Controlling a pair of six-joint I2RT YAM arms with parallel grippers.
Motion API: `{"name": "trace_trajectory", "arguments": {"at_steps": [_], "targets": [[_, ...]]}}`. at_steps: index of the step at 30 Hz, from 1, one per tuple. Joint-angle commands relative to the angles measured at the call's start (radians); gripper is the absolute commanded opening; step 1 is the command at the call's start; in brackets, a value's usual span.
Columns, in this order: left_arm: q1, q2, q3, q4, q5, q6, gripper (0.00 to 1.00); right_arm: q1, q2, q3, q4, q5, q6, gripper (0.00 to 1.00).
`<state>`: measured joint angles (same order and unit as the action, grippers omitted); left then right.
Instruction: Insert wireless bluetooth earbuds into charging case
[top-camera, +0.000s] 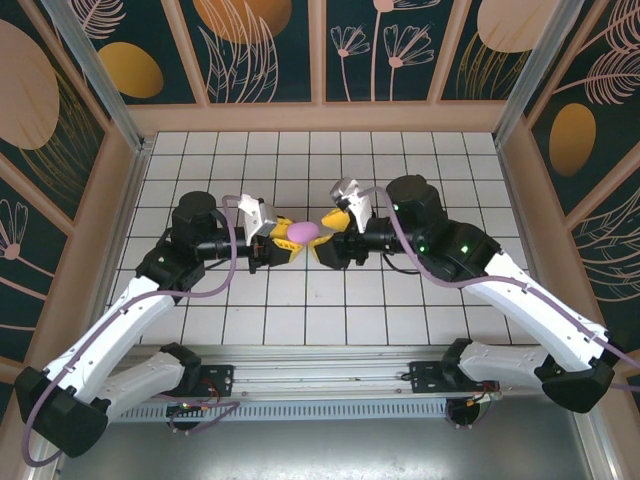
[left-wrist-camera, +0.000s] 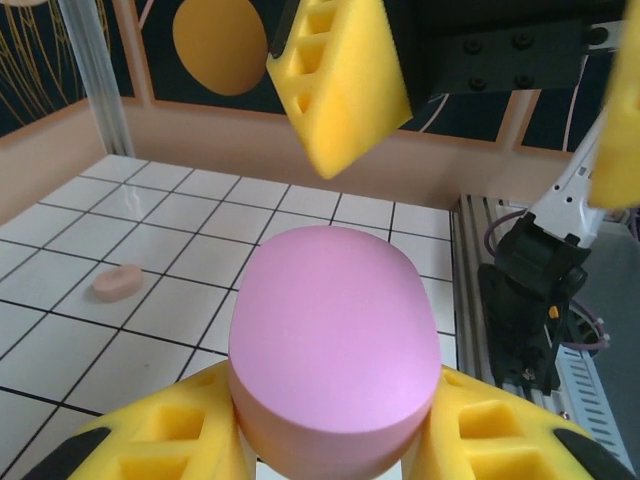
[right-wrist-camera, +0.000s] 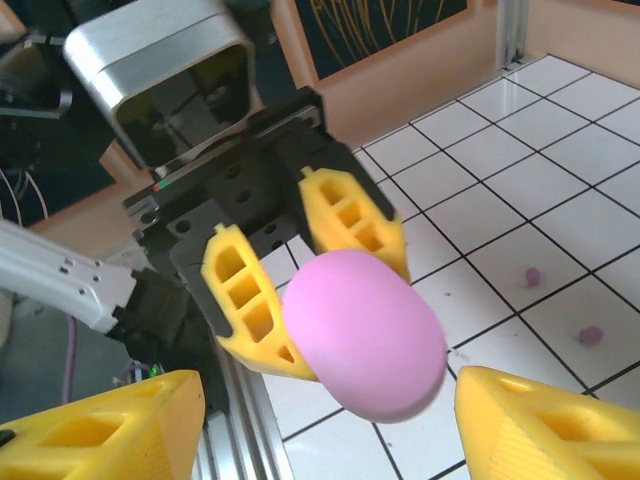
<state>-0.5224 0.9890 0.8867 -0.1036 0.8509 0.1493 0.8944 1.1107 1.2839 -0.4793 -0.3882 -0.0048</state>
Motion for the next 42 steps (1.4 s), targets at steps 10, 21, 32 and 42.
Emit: {"name": "trace_trajectory", "arguments": {"at_steps": [10, 21, 32, 42], "targets": [[0.004, 0.003, 0.029, 0.024, 0.068, -0.026, 0.18, 0.028, 0.045, -0.003, -0.025, 0.098, -0.105, 0.67], [0.004, 0.003, 0.035, 0.03, 0.086, -0.034, 0.17, 0.029, 0.074, 0.004, -0.027, 0.115, -0.113, 0.67], [0.005, -0.002, -0.003, 0.07, 0.102, -0.049, 0.09, -0.037, 0.104, 0.066, 0.034, 0.187, -0.052, 0.67], [0.005, -0.026, -0.038, 0.086, 0.106, -0.05, 0.0, -0.127, 0.112, 0.068, 0.09, 0.094, 0.059, 0.66]]}}
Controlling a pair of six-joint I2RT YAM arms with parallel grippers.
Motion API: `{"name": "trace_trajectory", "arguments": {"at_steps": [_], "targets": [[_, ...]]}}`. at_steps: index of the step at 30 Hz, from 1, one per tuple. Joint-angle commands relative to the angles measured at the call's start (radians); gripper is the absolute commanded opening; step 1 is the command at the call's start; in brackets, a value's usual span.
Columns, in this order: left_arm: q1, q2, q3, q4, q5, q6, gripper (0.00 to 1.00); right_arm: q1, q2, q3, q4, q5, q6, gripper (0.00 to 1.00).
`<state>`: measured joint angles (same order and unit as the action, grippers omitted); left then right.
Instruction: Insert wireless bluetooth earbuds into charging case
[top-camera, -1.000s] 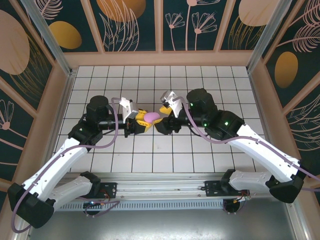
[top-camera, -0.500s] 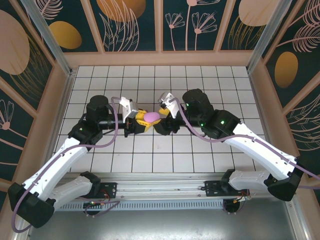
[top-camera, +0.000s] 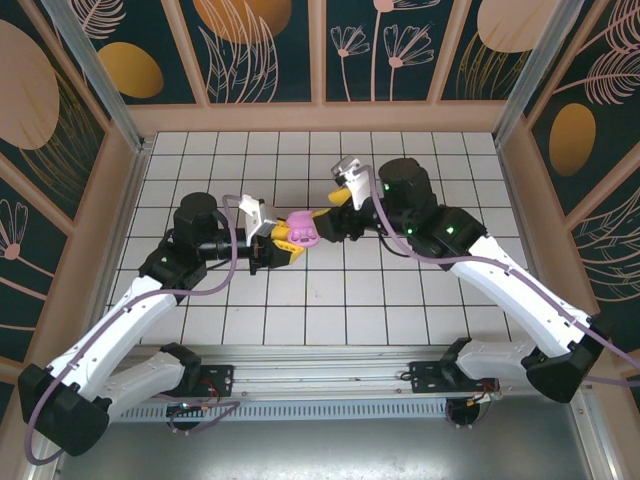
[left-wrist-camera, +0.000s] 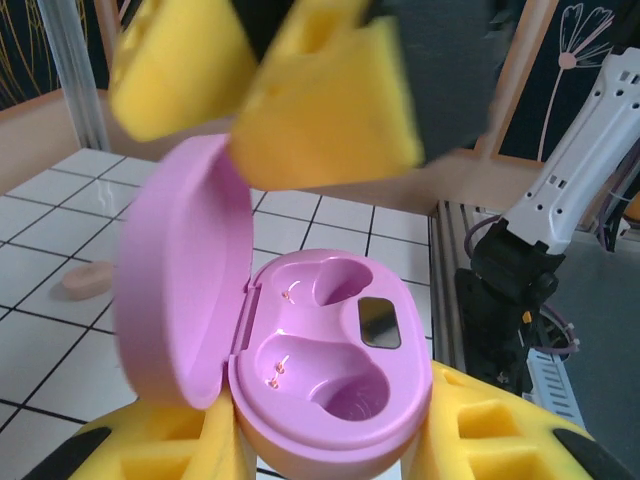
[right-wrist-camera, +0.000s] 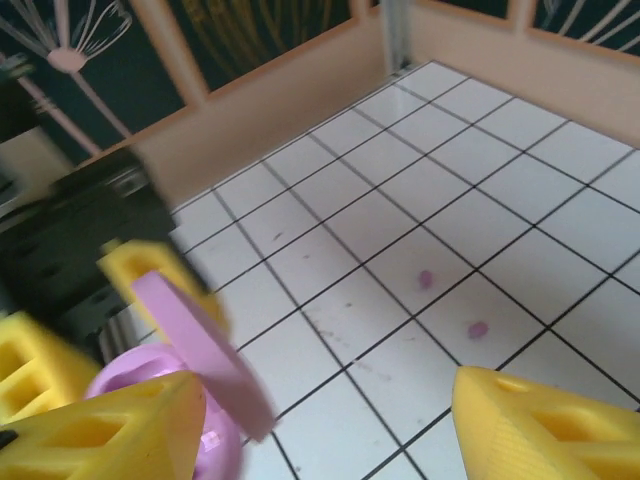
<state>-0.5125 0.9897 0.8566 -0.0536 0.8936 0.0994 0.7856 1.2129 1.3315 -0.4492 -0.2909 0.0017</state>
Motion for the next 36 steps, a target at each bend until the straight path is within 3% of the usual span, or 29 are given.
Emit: {"name": "trace_trajectory", "arguments": {"at_steps": [1, 14, 20, 24, 29, 36], "targets": [[-0.006, -0.029, -0.008, 0.036, 0.06, -0.001, 0.0, -0.022, 0.011, 0.02, 0.063, -0.014, 0.059, 0.66], [-0.006, -0.023, -0.017, -0.048, -0.113, -0.04, 0.0, -0.074, -0.028, -0.035, 0.148, -0.248, 0.2, 0.66], [-0.006, -0.023, -0.034, -0.042, -0.143, -0.063, 0.0, -0.087, -0.027, -0.039, 0.143, -0.232, 0.242, 0.66], [-0.006, -0.031, -0.048, -0.061, -0.178, -0.077, 0.0, -0.147, -0.003, -0.031, 0.142, -0.193, 0.337, 0.66], [-0.005, -0.057, -0.079, -0.1, -0.216, -0.087, 0.0, -0.215, 0.104, -0.012, 0.1, -0.157, 0.441, 0.62], [-0.004, -0.105, -0.094, -0.155, -0.242, -0.09, 0.0, -0.21, 0.401, 0.125, 0.003, -0.152, 0.501, 0.57]]}}
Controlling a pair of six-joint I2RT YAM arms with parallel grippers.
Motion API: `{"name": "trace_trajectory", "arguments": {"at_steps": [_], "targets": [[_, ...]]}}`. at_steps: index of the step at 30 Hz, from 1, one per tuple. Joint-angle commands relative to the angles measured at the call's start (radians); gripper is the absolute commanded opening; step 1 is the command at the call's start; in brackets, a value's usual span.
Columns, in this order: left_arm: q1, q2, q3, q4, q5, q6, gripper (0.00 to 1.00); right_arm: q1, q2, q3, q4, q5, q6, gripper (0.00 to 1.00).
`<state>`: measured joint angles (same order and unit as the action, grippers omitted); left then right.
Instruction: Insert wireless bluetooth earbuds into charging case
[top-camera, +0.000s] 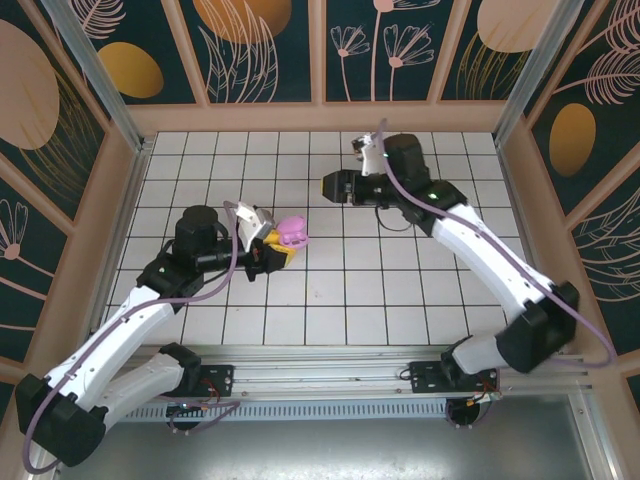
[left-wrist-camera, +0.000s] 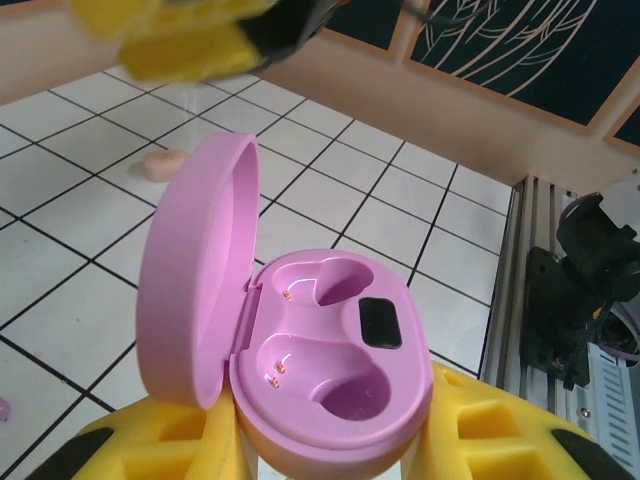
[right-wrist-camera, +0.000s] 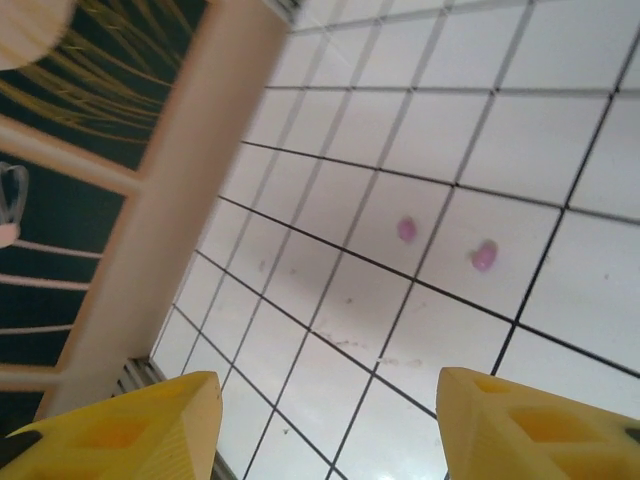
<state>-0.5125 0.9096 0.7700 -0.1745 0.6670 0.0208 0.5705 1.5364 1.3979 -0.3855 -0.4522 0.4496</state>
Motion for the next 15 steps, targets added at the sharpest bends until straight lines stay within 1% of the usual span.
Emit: {"name": "trace_trajectory", "arguments": {"at_steps": [1, 4, 6, 11, 15], "targets": [[-0.004, -0.029, -0.008, -0.04, -0.015, -0.01, 0.0, 0.009, 0.121, 0.079, -0.064, 0.012, 0.071, 0.55], [-0.004, -0.043, -0.01, -0.056, -0.012, -0.015, 0.0, 0.032, 0.244, 0.136, -0.056, 0.008, 0.114, 0.47], [-0.004, -0.055, -0.012, -0.062, -0.01, -0.02, 0.0, 0.057, 0.327, 0.194, -0.058, 0.014, 0.129, 0.45], [-0.004, -0.083, -0.015, -0.065, 0.007, -0.041, 0.0, 0.135, 0.555, 0.393, -0.079, 0.031, 0.139, 0.43], [-0.004, -0.104, -0.017, -0.071, 0.022, -0.052, 0.0, 0.172, 0.723, 0.573, -0.108, 0.029, 0.109, 0.34]]}}
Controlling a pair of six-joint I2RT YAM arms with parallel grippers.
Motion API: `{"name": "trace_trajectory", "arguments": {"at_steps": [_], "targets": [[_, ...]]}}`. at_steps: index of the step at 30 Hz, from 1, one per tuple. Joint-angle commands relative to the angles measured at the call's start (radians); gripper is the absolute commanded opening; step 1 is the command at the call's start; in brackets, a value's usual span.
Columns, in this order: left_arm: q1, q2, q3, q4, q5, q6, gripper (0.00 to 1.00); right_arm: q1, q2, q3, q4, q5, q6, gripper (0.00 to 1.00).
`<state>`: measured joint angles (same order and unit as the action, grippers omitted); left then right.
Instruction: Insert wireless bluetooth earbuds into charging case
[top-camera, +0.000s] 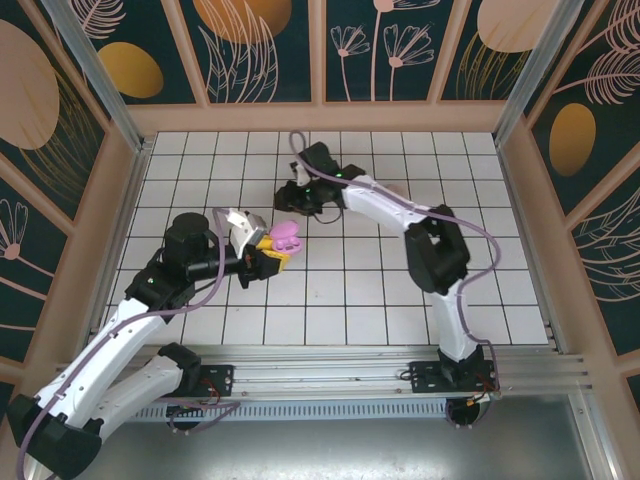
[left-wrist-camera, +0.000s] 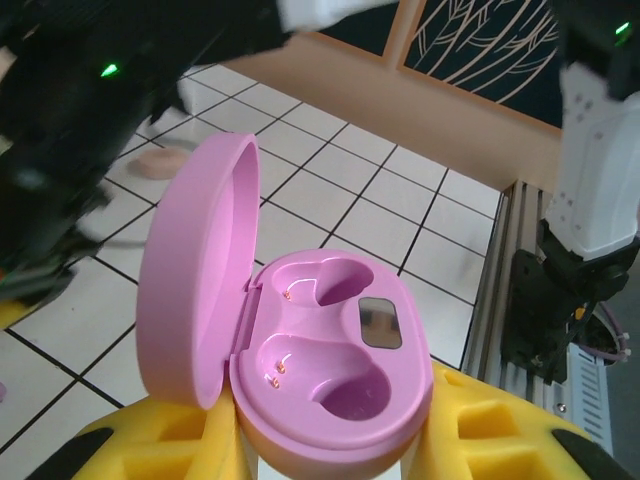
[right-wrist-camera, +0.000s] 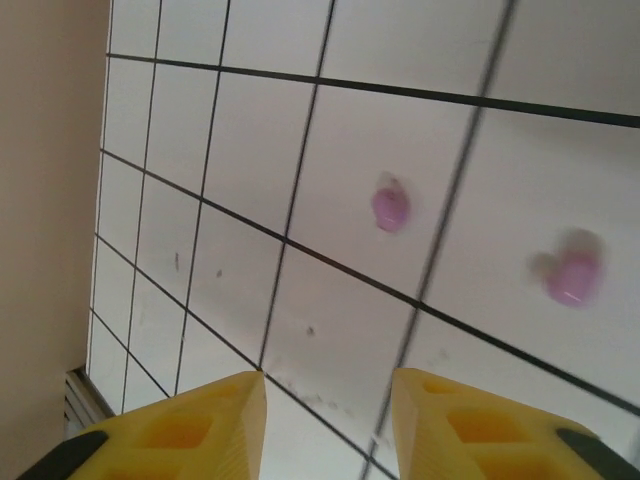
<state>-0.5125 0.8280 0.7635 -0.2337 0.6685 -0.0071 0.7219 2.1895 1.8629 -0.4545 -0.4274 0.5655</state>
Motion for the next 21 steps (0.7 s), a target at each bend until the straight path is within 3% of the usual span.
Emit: {"name": "trace_trajectory", "arguments": {"at_steps": [1, 5, 10, 21], "targets": [[-0.003, -0.028, -0.012, -0.014, 0.025, -0.026, 0.0, 0.027, 0.102, 0.149, -0.053, 0.007, -0.016, 0.31], [-0.004, -0.056, -0.015, -0.025, 0.029, -0.034, 0.0, 0.039, 0.216, 0.295, -0.112, 0.04, -0.043, 0.25], [-0.003, -0.08, -0.018, -0.033, 0.033, -0.039, 0.0, 0.045, 0.279, 0.355, -0.127, 0.098, -0.071, 0.22], [-0.004, -0.082, -0.02, -0.032, 0.04, -0.034, 0.0, 0.07, 0.344, 0.391, -0.097, 0.159, -0.168, 0.3]]}}
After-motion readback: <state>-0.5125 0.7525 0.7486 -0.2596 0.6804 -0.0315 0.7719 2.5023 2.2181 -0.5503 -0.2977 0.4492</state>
